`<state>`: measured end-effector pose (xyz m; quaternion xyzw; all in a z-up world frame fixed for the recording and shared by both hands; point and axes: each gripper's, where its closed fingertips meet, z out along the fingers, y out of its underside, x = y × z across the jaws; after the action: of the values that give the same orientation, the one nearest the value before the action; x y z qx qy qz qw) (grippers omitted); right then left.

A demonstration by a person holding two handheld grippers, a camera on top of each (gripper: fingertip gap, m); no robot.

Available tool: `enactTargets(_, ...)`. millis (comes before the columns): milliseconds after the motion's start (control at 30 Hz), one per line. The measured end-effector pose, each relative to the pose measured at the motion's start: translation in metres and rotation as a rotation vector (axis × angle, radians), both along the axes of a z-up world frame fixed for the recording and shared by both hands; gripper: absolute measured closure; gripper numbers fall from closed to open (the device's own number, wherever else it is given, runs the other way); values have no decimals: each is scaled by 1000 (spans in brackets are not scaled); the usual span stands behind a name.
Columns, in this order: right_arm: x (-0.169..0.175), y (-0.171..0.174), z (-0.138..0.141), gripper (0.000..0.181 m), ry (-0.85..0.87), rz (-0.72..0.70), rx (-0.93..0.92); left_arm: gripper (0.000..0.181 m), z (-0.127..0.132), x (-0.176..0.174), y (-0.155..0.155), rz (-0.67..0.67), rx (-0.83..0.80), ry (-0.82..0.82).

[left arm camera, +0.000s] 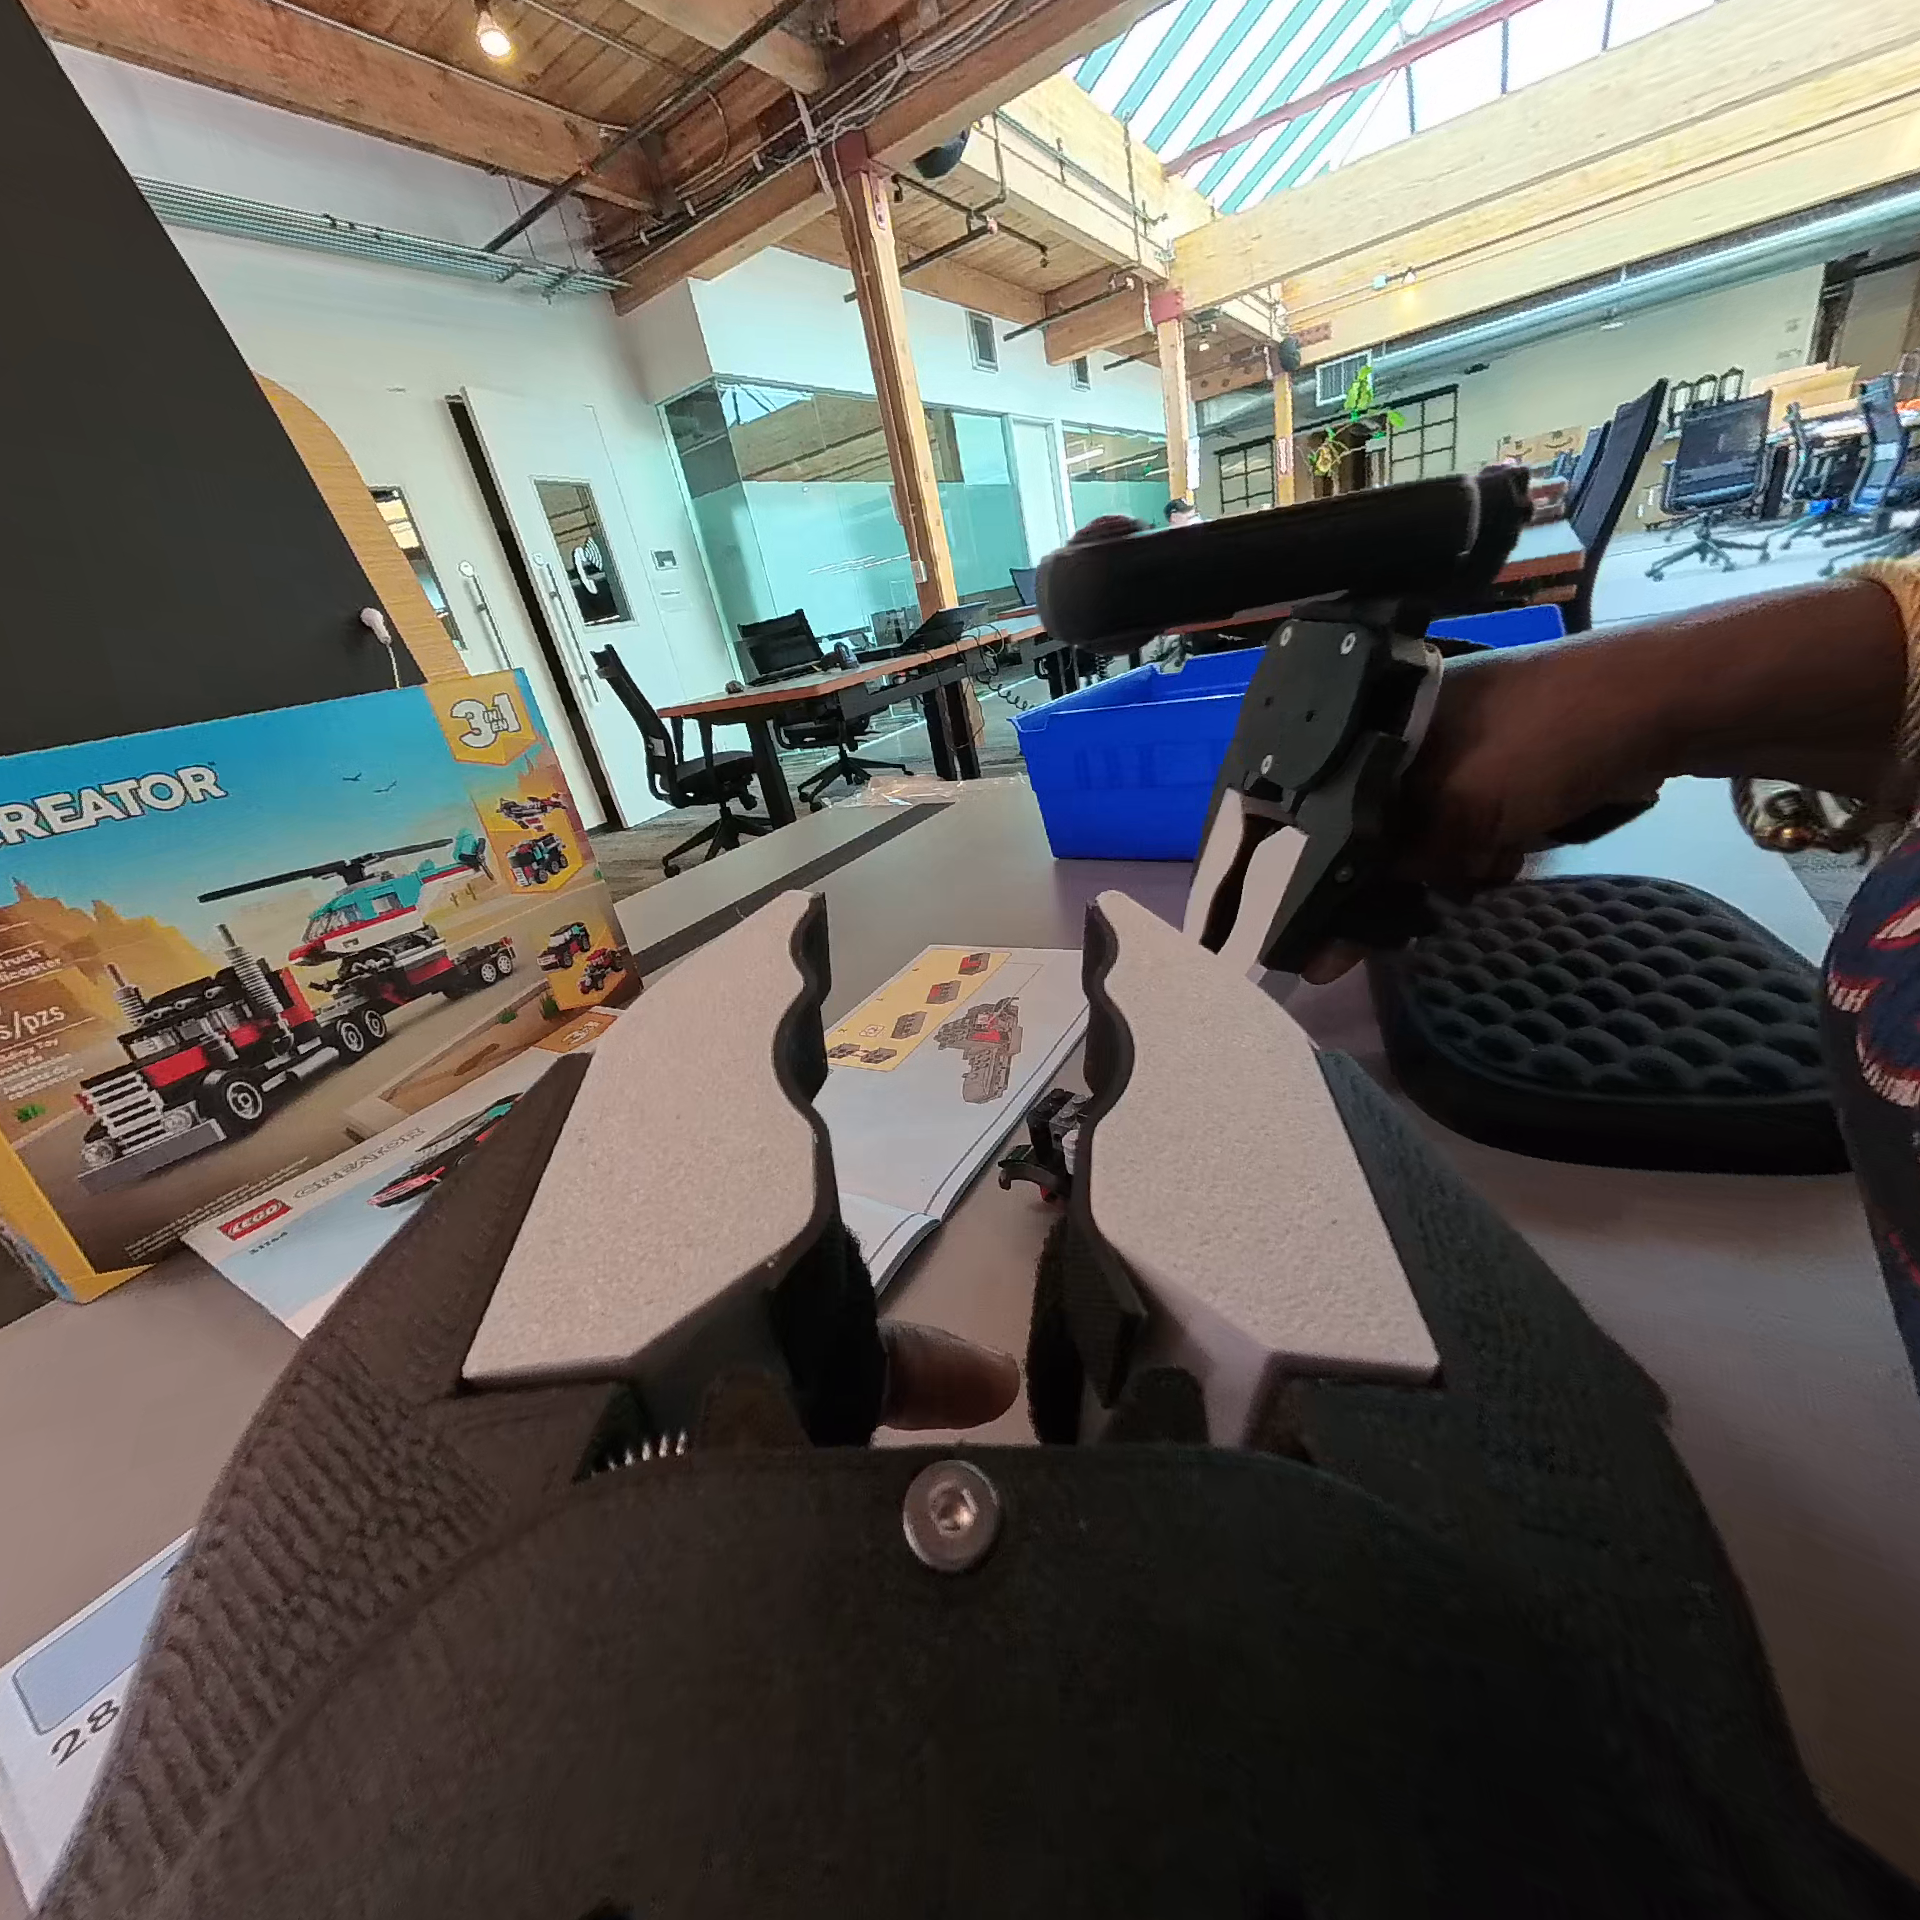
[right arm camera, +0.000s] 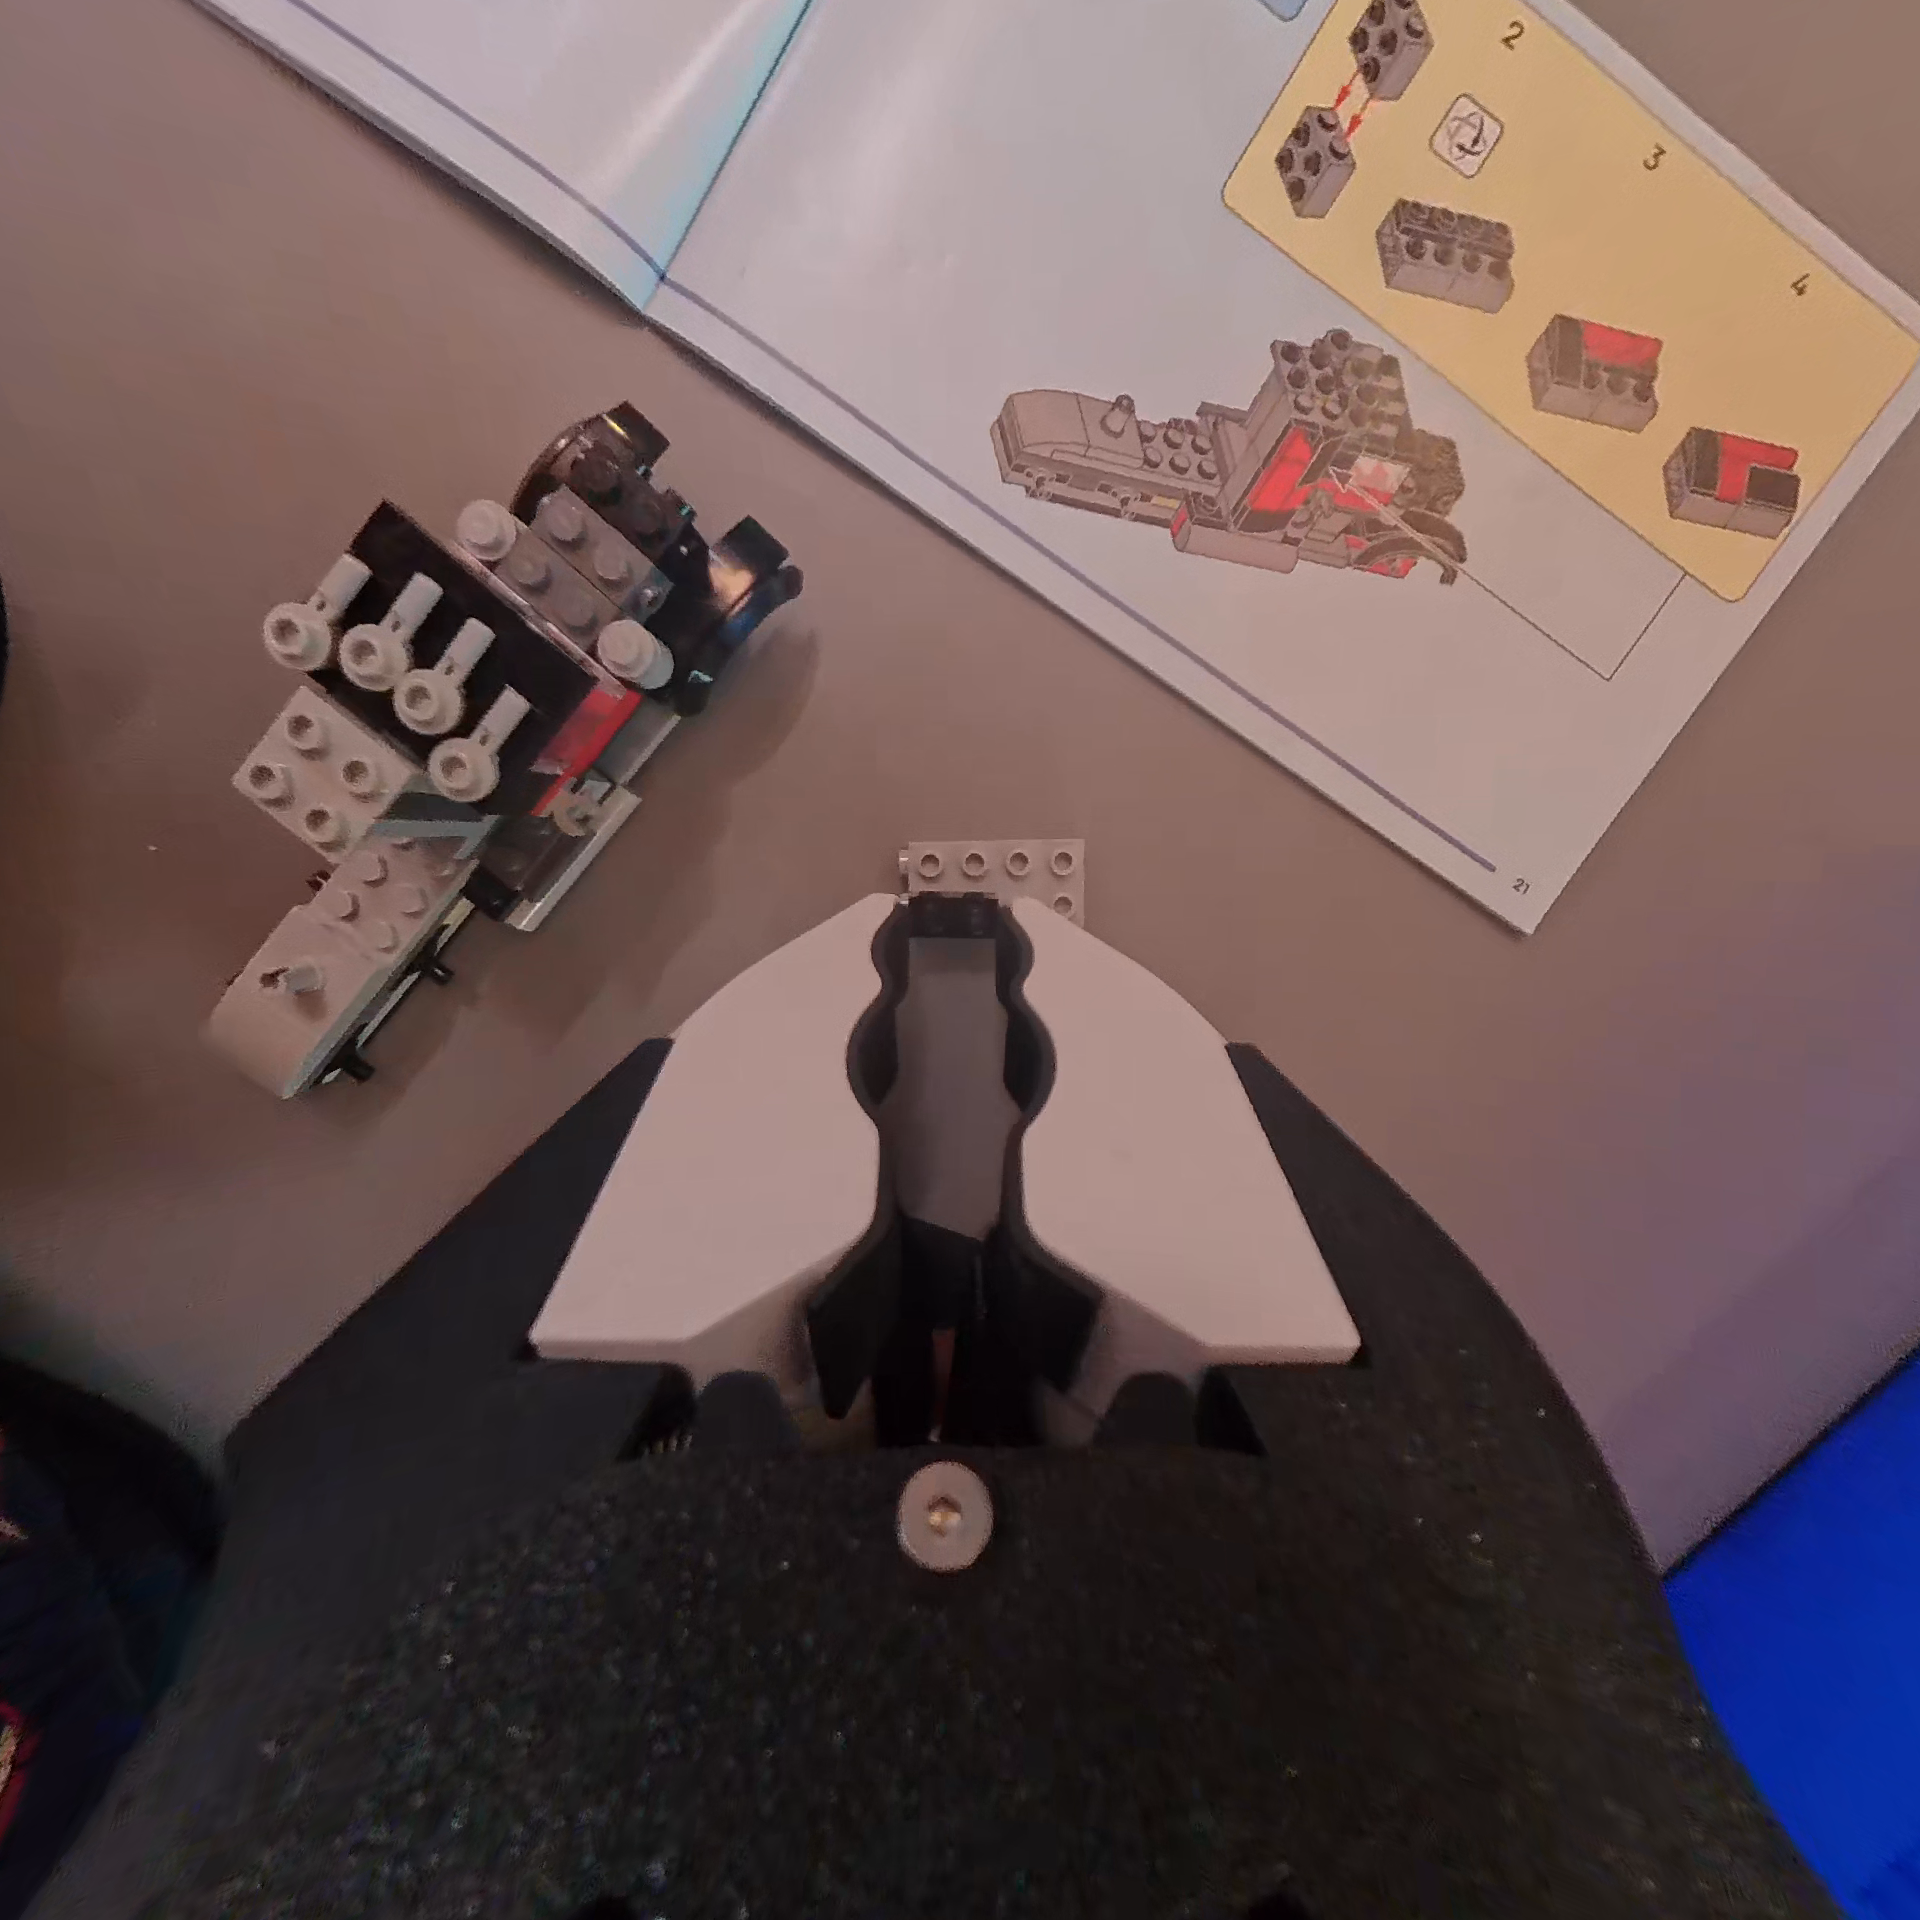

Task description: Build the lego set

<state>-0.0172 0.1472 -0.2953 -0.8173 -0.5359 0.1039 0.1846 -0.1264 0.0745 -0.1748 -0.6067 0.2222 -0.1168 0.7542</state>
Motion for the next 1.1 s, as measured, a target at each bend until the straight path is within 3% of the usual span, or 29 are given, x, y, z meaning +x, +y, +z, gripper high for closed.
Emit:
enactTargets(600, -6, -2, -1, 165, -386, 245, -59, 135, 4, -2, -3, -3, 27, -24)
enactTargets(1100, -8, 0, -2, 166, -533, 394, -10, 135, 5, -3, -5, 0, 39, -32)
